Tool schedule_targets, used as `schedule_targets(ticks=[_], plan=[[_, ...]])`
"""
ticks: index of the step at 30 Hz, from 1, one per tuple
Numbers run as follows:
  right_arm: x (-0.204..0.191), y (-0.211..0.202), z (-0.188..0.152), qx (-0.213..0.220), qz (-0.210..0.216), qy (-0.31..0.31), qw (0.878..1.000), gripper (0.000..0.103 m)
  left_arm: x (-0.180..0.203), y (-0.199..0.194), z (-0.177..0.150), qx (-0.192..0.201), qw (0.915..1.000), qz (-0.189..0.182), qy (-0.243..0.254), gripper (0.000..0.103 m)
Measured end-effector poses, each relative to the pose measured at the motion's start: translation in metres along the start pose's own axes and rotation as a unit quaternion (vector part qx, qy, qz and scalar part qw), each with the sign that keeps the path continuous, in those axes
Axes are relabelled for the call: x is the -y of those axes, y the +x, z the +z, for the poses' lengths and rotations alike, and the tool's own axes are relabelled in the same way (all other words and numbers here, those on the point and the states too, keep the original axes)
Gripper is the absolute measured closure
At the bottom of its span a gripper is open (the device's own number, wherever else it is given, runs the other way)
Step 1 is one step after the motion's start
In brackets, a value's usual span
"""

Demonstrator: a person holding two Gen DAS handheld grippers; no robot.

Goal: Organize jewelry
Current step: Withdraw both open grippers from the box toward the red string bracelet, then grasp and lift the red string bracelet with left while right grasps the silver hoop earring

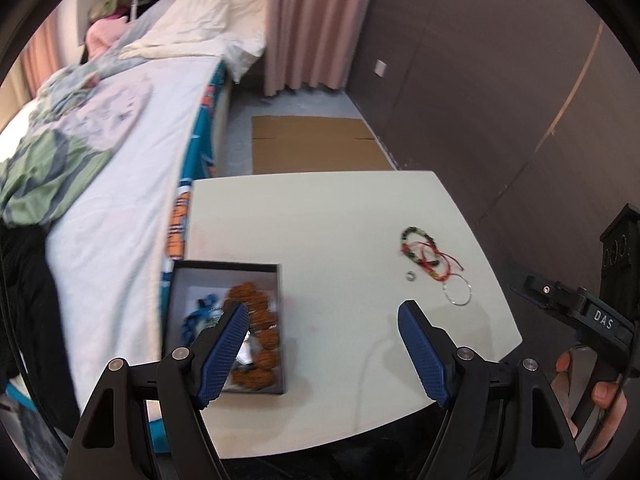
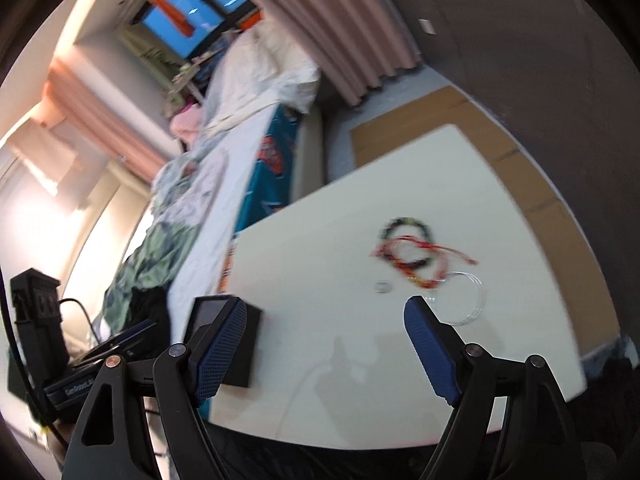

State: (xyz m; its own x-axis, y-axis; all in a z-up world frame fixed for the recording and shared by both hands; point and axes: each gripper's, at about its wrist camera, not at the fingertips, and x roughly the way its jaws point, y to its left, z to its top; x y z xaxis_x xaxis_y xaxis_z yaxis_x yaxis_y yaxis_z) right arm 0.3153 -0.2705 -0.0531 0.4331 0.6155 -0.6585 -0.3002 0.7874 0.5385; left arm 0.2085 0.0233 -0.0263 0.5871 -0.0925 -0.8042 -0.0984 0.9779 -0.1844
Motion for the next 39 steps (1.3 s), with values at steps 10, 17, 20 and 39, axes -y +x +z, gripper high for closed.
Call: schedule_targets(ticks=[10,17,20,39], plan=[[0.065,-0.026,0.004,0.023,-0.027,0.062,0.997,0.021,0.060,0.043,0.014,-0.013,0.9988,-0.006,0.047,0.025],[0.095,-0.032,0.006,0.025,-0.032,0.084,0.996,0.021,0.087,0.078,0.022,-0.029,0.9975,-0.010,0.063,0.026],[0.105,-0.032,0.008,0.025,-0.034,0.092,0.995,0.021,0.099,0.091,0.027,-0.034,0.9966,-0.015,0.074,0.033],[0.149,-0.032,0.013,0.014,-0.054,0.138,0.989,0.021,0.139,0.183,0.051,-0.088,0.9879,-0.014,0.127,0.070]])
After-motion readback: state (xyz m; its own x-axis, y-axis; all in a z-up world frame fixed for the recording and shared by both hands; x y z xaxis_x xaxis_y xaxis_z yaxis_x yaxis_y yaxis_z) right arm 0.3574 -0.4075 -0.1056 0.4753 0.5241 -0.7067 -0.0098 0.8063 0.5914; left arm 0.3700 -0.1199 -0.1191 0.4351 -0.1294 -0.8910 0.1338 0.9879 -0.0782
